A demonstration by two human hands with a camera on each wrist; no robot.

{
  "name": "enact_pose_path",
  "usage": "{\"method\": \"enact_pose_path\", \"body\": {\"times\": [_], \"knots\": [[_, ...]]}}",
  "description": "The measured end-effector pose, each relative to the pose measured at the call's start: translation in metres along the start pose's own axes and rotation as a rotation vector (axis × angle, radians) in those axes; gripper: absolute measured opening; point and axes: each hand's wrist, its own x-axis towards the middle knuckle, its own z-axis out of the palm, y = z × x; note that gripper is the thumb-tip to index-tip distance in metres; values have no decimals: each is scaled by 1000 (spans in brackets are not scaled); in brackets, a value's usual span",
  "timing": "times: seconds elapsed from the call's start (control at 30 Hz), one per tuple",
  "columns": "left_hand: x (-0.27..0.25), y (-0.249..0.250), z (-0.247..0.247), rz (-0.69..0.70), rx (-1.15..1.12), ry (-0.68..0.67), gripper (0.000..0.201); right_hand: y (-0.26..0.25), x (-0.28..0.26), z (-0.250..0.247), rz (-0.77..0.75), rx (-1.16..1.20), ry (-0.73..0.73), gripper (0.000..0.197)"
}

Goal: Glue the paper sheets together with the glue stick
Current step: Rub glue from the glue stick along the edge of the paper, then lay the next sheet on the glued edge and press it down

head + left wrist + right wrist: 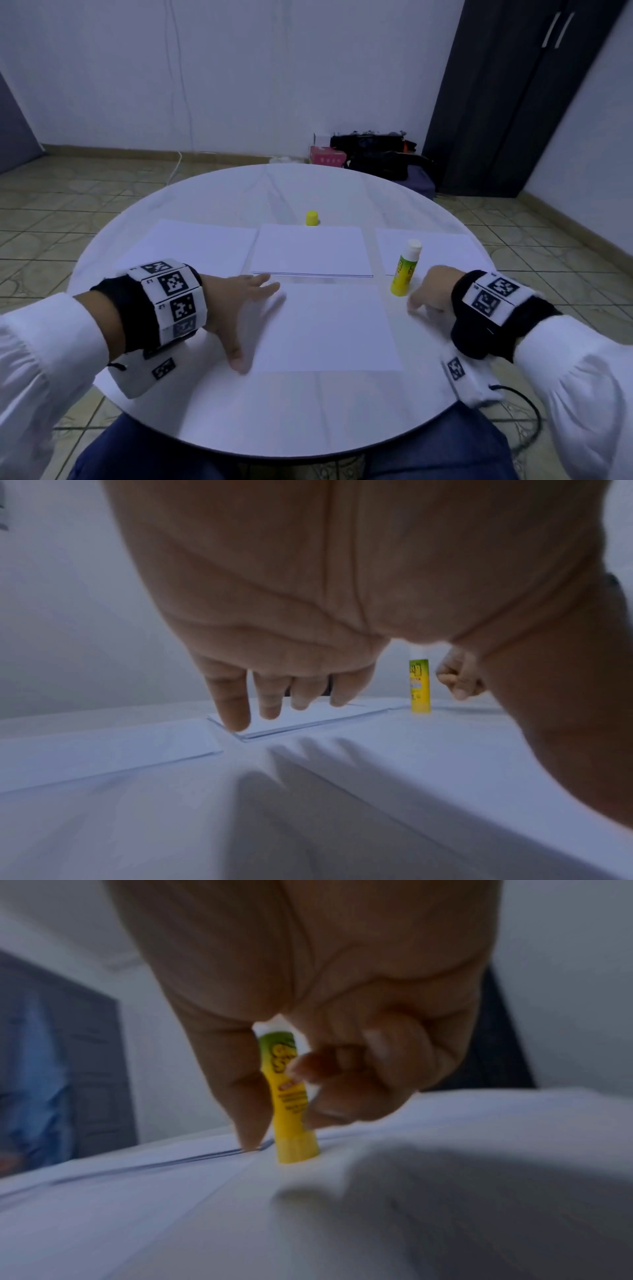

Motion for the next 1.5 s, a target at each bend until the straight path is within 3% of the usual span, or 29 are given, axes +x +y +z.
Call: {"method": "enact_pose_path", "body": {"times": [0.17,0.3,0.4,0.53,0.6,0.67,0.77,0.83,0.93,1.0,1.17,1.3,1.37,1.5], "knots": [[-4,-49,-6,-152,-161,70,117,-49,-42,-10,-235,-89,-166,30],[10,-103,-2,-414,-123,123,103,-126,-31,-17,-428,-147,-30,28],[16,-131,-5,-530,-183,176,94,-187,2,-20,-419,-234,60,44],[58,-185,16,-627,-166,97,74,-243,45,-14,-392,-256,112,46],[90,-217,31,-632,-122,74,50,-259,56,-8,-394,-304,96,51],[111,-234,42,-593,-137,-42,28,-271,65,-2,-383,-356,71,54],[118,-236,45,-647,-162,-93,33,-284,76,2,-345,-363,82,67],[145,-265,69,-638,-192,-1,28,-288,82,4,-348,-372,73,68],[96,-227,37,-614,-115,34,35,-289,87,5,-363,-439,45,71],[86,-219,33,-579,-120,95,47,-291,90,7,-362,-469,27,67],[127,-253,58,-598,-132,106,39,-291,93,8,-371,-443,-6,62],[95,-228,38,-575,-133,131,48,-295,88,12,-380,-369,47,54],[70,-207,26,-573,-146,162,47,-299,82,15,-370,-267,55,48],[40,-186,17,-551,-299,221,63,-299,70,20,-319,172,20,34]]}}
